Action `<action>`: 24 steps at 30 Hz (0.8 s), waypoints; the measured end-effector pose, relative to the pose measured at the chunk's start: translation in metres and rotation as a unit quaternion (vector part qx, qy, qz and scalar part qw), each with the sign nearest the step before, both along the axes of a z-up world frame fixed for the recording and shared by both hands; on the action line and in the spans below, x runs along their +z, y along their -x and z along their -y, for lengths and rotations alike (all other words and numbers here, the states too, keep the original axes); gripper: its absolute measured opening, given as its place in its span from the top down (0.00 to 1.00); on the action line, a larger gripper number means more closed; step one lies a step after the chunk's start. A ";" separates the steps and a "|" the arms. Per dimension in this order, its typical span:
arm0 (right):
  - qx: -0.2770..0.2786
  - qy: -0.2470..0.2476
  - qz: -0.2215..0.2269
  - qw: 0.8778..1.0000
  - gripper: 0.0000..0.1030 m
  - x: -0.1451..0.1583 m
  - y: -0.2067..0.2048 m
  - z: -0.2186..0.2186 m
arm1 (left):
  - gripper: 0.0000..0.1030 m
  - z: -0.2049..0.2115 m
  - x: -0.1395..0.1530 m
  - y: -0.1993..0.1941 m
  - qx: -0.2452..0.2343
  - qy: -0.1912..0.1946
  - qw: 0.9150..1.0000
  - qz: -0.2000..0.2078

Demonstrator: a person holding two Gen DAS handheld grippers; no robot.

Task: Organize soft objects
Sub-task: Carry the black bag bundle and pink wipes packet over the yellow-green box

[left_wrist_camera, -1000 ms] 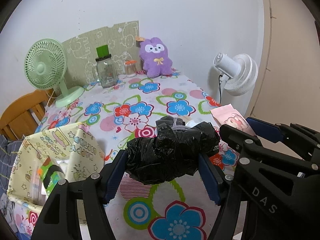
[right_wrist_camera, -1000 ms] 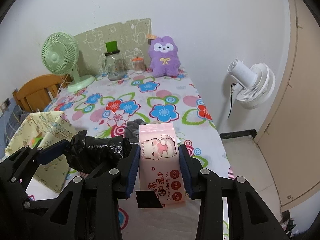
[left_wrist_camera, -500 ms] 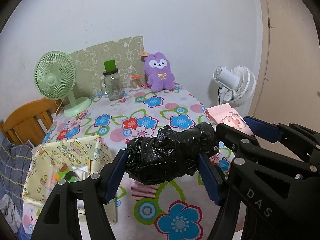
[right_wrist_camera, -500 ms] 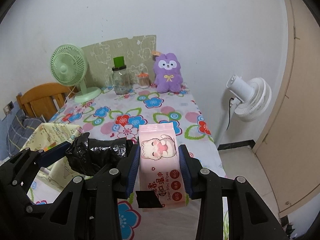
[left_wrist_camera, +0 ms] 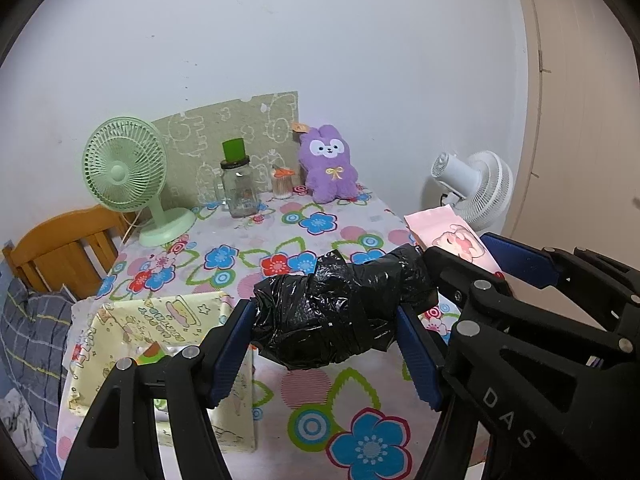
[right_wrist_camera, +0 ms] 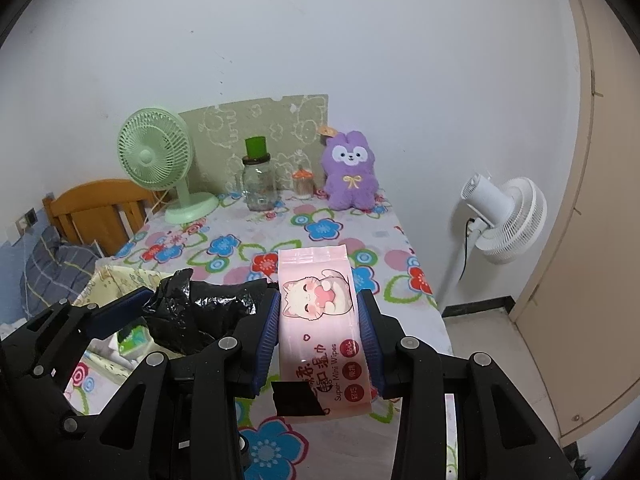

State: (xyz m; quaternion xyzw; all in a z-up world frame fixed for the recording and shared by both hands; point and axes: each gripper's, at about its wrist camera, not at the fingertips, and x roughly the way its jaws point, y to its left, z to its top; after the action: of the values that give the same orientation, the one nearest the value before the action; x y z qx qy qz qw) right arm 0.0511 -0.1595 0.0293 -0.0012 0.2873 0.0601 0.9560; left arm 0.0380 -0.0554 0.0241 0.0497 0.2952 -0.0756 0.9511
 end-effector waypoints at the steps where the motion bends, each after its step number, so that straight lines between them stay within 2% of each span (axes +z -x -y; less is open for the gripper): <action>1: 0.001 0.000 0.001 1.000 0.59 0.001 0.000 -0.002 | 0.30 -0.002 0.001 0.000 0.001 0.001 1.000 0.001; 24: 0.044 0.007 -0.002 0.999 0.59 0.007 -0.011 -0.064 | 0.30 -0.063 -0.001 -0.010 0.044 0.009 0.999 0.001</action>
State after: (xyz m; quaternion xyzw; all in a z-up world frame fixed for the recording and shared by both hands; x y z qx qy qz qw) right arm 0.0625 -0.0958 0.0367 -0.0202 0.2892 0.0997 0.9519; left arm 0.0475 0.0078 0.0235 0.0280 0.2953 -0.0360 0.9543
